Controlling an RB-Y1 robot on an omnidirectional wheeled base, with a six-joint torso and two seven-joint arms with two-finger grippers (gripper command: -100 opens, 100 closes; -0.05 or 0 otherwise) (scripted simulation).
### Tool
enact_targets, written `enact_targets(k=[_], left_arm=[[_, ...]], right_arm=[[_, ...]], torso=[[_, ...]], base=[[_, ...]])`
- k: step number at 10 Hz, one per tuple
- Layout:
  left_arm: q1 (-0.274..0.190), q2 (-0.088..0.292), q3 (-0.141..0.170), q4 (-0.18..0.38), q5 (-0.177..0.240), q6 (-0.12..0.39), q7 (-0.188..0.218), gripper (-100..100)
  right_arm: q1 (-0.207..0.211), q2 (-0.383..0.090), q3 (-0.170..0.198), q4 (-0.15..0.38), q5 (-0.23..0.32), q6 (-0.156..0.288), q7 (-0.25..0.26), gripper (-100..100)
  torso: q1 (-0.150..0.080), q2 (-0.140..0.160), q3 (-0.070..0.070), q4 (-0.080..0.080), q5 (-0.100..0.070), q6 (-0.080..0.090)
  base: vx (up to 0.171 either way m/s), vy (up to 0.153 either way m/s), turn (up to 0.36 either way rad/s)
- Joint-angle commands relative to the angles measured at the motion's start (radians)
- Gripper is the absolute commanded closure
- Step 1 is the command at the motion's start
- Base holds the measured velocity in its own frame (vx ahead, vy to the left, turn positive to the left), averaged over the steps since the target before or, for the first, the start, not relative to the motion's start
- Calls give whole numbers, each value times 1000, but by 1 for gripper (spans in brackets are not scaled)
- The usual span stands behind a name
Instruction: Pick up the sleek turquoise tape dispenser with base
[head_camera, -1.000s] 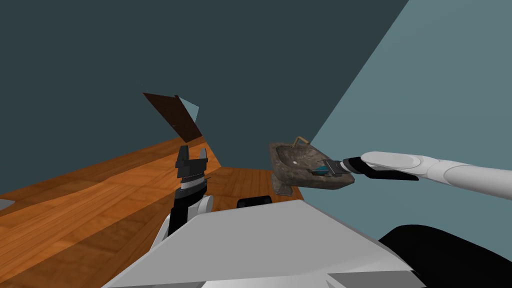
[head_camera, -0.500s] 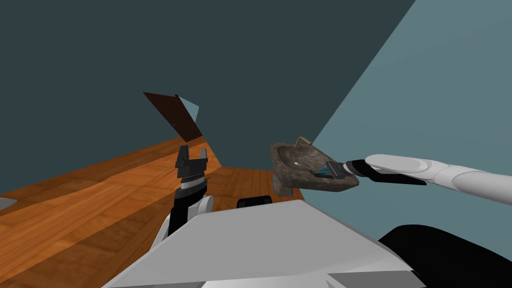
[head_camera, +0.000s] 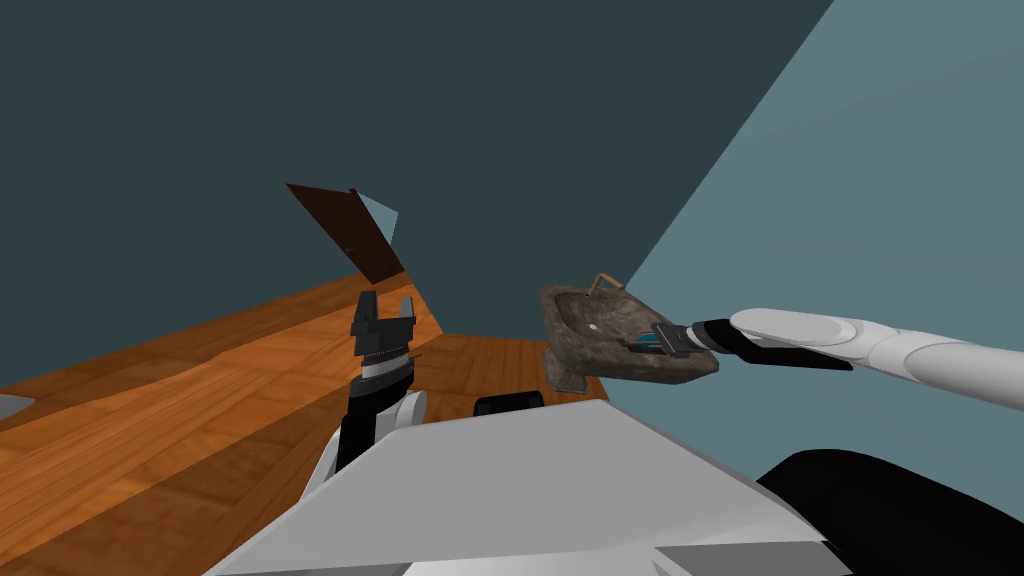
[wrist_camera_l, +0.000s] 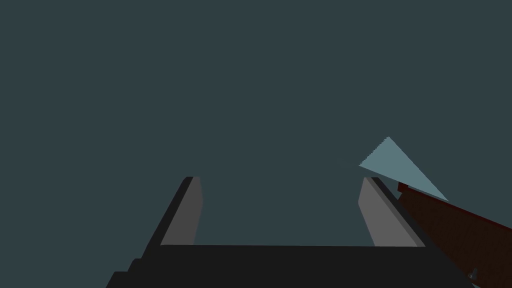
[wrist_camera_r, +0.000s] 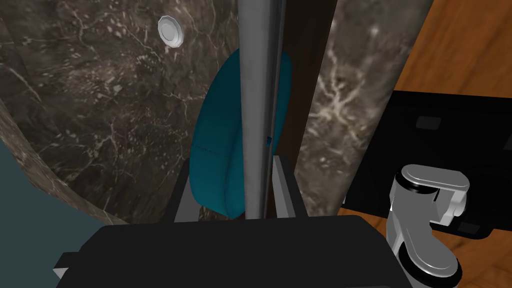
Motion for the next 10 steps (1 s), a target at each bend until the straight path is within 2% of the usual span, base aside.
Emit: enact_targets(k=[1,8,9,10], left_arm=[[0,0,0,0,0,0,0,0],[0,0,0,0,0,0,0,0],[0,0,0,0,0,0,0,0],[0,0,0,0,0,0,0,0]], right_arm=[[31,-38,-25,-27,-4,19,-39,100],[62,-169,-31,-86,-45,78,-139,100],[60,-156,-31,-81,-40,73,-129,100],[61,-157,-32,-82,-40,74,-133,0]], torso=[[0,0,0,0,0,0],[-1,4,3,1,1,0],[0,4,2,1,1,0],[0,3,2,1,1,1]], base=[[-44,-25,-43],[-58,-35,-18],[-18,-11,2],[0,0,0]])
